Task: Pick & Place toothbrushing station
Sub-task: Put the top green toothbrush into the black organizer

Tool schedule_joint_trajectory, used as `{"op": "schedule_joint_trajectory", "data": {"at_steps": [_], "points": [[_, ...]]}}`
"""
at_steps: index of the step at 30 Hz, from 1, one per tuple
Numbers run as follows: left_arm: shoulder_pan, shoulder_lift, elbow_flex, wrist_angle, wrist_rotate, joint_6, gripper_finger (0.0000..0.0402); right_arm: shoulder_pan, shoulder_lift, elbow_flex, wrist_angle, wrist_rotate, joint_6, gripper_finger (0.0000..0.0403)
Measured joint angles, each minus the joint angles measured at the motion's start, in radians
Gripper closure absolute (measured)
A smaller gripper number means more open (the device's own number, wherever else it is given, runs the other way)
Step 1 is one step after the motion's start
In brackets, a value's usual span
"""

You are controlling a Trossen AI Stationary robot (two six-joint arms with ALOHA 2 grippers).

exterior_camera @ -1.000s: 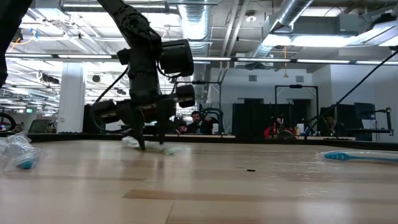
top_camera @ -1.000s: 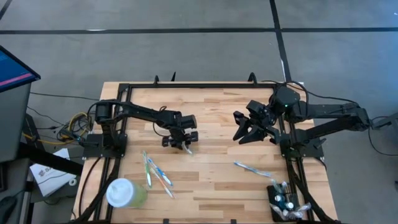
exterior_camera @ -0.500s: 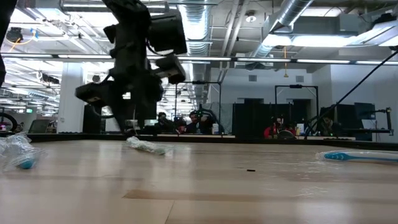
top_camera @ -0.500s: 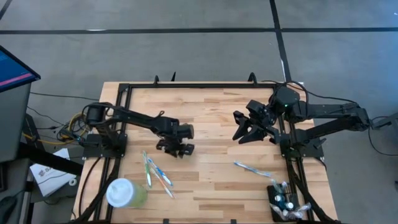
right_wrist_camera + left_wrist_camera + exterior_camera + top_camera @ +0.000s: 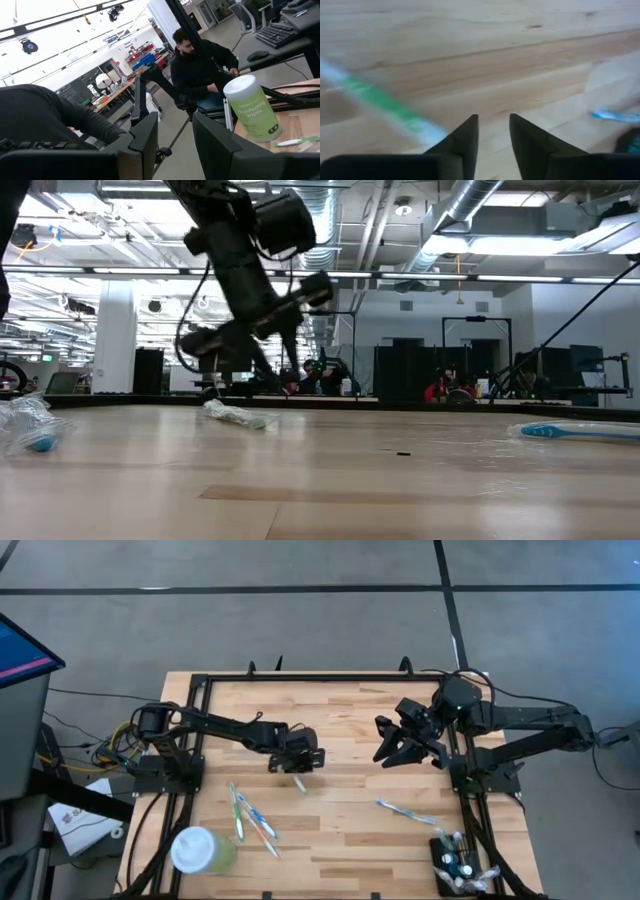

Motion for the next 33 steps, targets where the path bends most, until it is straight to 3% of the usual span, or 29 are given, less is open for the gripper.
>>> {"op": "schedule_joint_trajectory", "data": {"at_steps": [8,33], "points": [[-0.009,0.052,-0.001,0.019,0.073,0.032,0.0395,0.001,0.0,0.0,-0.023,-0.004,0.001,0.0288],[-0.022,0.056,-0.001,-0.119,0.084,0.063,0.0401,0.001,0.0,0.0,-0.027,0.002,0.001,0.0288]]}}
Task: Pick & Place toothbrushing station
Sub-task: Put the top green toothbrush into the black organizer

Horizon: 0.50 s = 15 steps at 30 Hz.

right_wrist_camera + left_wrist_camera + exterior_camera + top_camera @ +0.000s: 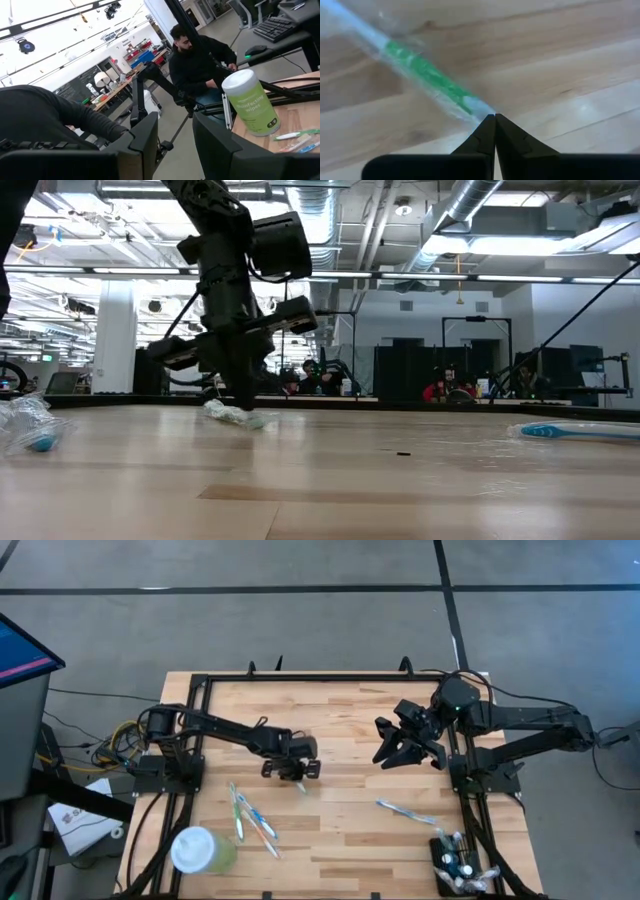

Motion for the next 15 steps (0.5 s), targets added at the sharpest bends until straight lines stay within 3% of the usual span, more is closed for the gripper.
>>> {"op": "schedule_joint_trajectory", "data": {"at_steps": [15], "points": [[-0.113,-0.002,0.0,-0.178,0.099,0.003,0.0401,0.0,0.0,0.0,0.0,0.002,0.0,0.0288]]}}
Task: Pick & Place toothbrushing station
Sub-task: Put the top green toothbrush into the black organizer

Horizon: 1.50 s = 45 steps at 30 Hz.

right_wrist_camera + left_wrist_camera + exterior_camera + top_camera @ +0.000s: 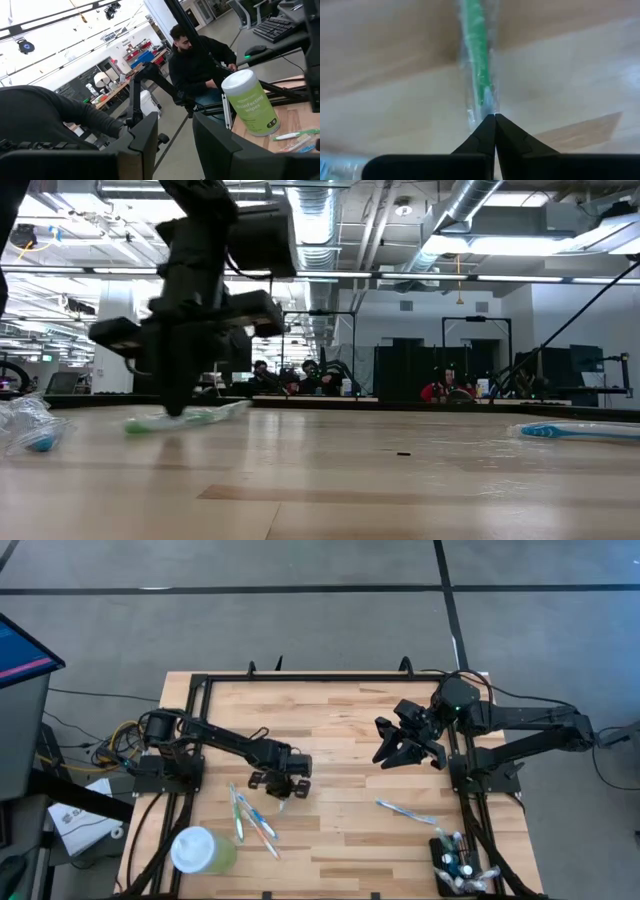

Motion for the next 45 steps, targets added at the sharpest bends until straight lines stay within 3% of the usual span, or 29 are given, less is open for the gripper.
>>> {"op": "schedule_joint_trajectory", "data": {"at_steps": [3,8,12,22,25,41,45], "points": [[-0.034,-0.024,0.0,-0.011,-0.025,-0.049,0.0401,0.0,0.0,0.0,0.0,0.0,0.0,0.0288],[-0.08,-0.087,0.0,-0.024,-0.178,-0.094,0.0397,0.0,0.0,0.0,-0.004,0.004,0.0,0.0288],[-0.089,-0.11,0.002,-0.019,-0.239,-0.091,0.0374,-0.001,0.0,0.0,-0.005,0.017,0.0,0.0288],[-0.081,-0.088,0.0,-0.036,-0.246,-0.091,0.0193,-0.002,0.0,0.0,-0.007,0.018,0.0,0.0288],[-0.081,-0.088,0.0,-0.047,-0.293,-0.091,0.0163,-0.002,0.0,0.0,-0.008,0.018,0.0,0.0288],[-0.144,-0.009,0.0,-0.058,-0.268,-0.118,0.0156,-0.002,0.0,0.0,-0.014,0.018,-0.001,0.0288],[-0.144,0.001,0.0,-0.059,-0.271,-0.11,0.018,-0.002,0.0,0.0,-0.014,0.021,-0.003,0.0288]]}}
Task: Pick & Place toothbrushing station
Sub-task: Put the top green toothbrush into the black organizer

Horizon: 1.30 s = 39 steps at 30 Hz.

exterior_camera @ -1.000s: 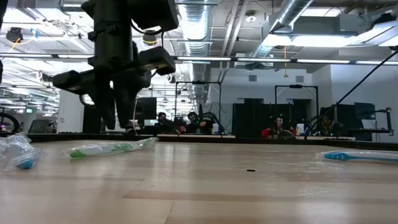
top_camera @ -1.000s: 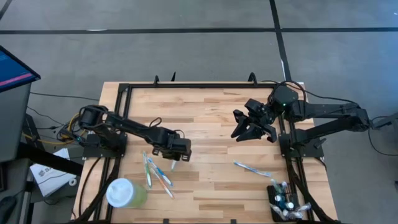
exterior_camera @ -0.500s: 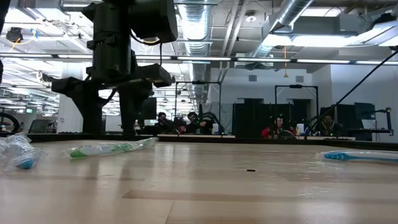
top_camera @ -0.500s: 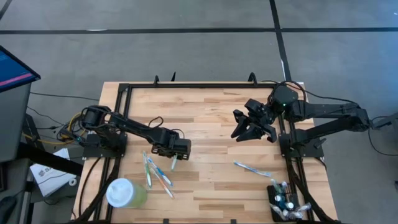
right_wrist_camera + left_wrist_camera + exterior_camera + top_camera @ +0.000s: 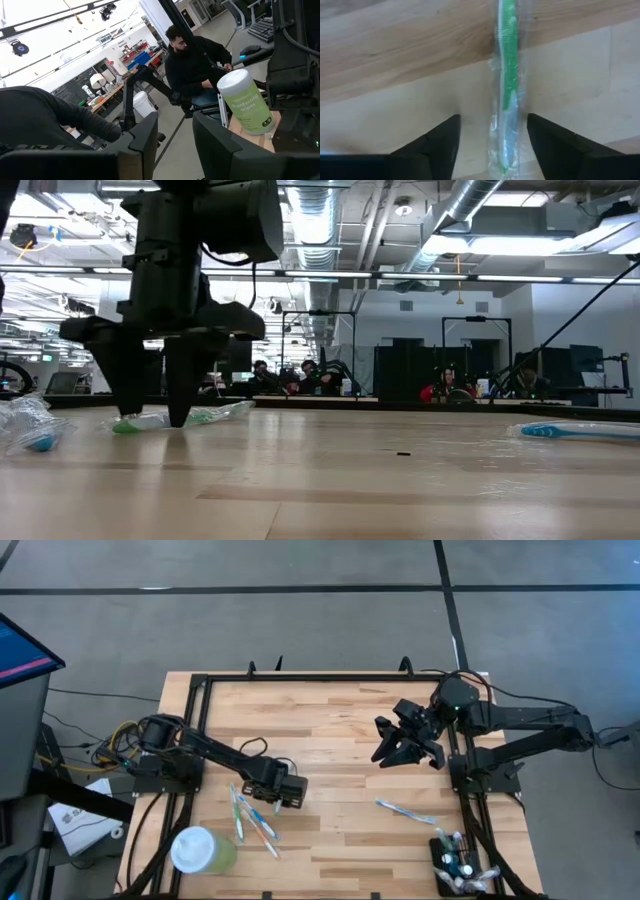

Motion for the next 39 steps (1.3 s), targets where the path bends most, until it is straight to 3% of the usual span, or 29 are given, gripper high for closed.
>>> {"op": "schedule_joint_trajectory", "data": {"at_steps": [12,19,25,39], "points": [[0.005,0.009,0.0,0.008,-0.008,0.056,0.0385,0.0,0.0,0.0,-0.001,0.023,0.0,0.0288],[0.004,0.005,0.0,0.044,-0.027,0.064,0.0385,0.0,0.0,0.0,-0.001,0.023,0.0,0.0288],[0.002,0.006,0.0,0.17,-0.064,0.081,0.0389,0.0,0.0,0.0,-0.001,0.023,0.003,0.0288],[0.004,0.006,0.0,0.641,-0.188,0.264,0.0391,-0.005,0.0,0.0,-0.023,0.017,0.063,0.0288]]}}
